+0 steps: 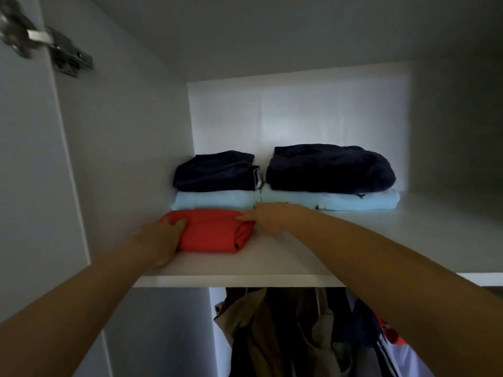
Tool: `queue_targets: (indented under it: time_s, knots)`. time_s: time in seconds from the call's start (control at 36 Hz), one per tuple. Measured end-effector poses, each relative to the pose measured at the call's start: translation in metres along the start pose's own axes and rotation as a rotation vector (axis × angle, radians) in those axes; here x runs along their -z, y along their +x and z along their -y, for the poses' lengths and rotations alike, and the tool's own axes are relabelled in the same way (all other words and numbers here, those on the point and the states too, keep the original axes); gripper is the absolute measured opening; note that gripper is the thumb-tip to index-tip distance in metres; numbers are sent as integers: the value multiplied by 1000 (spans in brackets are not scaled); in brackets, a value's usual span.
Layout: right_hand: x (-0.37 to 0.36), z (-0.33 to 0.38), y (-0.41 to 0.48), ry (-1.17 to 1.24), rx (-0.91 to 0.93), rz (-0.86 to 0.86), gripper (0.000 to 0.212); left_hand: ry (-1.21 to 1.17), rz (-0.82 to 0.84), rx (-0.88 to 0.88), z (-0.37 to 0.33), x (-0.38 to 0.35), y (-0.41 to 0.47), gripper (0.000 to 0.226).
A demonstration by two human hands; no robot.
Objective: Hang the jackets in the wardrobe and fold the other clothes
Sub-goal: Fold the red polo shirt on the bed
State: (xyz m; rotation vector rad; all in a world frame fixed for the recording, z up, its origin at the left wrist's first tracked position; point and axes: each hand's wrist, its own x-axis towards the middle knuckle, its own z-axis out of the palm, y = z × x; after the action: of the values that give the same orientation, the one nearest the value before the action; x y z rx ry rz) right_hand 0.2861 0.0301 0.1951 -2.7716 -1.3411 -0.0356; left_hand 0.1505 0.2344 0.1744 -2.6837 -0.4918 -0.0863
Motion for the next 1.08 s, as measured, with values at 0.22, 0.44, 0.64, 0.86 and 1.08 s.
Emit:
queue_targets:
  time_s: [0.22, 0.44, 0.64, 0.86, 1.08]
  knots:
    - [16, 63, 37, 171, -47, -16, 47, -538, -73, -108, 20, 20, 28, 55]
    - [-29, 59, 72, 90, -197, 36, 70, -518, -86, -53, 8, -18, 74, 53]
    - [-29, 48, 94, 129, -220, 30, 69, -509, -49, 7, 9, -29, 105, 55]
    - [-40, 51, 88, 61, -238, -101, 67, -469, -125, 62, 9, -37, 104, 57]
    - [-37, 57, -1, 293, -135, -106, 61, -515, -10, 10, 26, -30, 34, 73]
